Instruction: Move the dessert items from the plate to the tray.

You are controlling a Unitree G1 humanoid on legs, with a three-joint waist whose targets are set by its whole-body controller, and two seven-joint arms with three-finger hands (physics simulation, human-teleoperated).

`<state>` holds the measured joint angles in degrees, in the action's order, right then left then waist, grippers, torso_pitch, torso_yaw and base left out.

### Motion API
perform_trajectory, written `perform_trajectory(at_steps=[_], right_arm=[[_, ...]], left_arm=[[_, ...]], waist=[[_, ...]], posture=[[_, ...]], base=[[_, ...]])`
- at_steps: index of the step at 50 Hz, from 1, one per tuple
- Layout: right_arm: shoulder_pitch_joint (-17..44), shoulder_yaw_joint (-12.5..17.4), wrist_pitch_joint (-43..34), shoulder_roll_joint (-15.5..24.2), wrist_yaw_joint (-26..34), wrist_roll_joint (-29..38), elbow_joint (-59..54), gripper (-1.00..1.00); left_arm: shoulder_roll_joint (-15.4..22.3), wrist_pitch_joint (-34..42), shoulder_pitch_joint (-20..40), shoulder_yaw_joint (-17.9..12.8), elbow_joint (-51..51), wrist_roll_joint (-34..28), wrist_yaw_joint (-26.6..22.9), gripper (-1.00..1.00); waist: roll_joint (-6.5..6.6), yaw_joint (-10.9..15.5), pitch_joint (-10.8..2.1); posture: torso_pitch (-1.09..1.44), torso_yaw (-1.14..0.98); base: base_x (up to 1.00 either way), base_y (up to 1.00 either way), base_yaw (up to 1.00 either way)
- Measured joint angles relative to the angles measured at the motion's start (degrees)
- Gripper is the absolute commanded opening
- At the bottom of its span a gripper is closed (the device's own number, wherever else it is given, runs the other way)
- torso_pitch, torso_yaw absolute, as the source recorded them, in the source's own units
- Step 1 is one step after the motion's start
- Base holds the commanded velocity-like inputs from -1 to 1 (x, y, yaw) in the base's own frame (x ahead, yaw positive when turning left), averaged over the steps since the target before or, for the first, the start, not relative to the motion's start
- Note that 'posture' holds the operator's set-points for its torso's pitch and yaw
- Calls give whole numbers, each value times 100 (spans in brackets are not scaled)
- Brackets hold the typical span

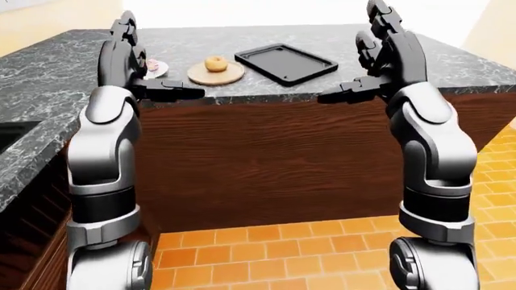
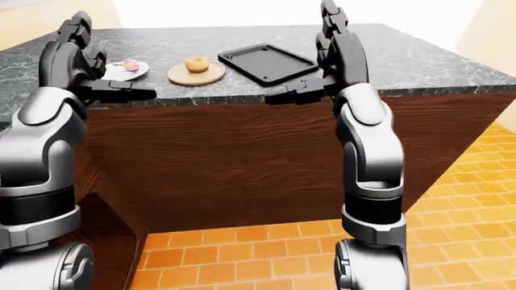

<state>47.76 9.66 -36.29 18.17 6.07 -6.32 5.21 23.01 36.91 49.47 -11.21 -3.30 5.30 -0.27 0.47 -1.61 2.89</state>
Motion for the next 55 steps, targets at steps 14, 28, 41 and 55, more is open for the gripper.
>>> perform_trajectory(at_steps=[14, 28, 41, 55], right_arm=[[-48, -114, -14, -71, 59, -46, 254, 100], [24, -116, 69, -63, 93, 30, 253, 100], [67, -212, -311, -206, -103, 278, 126, 100], [68, -89, -112, -151, -89, 215, 263, 100]], left_arm=[[153, -12, -132, -165, 175, -66, 98, 100], [181, 56, 12, -128, 213, -101, 25, 100], [240, 135, -149, -203, 22, -141, 47, 100], [256, -35, 97, -118, 288, -129, -4, 100]], waist=[[-71, 307, 22], [-370, 290, -50], [37, 309, 69], [145, -39, 22]], posture=[[0, 0], [0, 0], [0, 0], [0, 0]], base=[[52, 18, 0], [42, 17, 0], [0, 9, 0], [0, 49, 0]])
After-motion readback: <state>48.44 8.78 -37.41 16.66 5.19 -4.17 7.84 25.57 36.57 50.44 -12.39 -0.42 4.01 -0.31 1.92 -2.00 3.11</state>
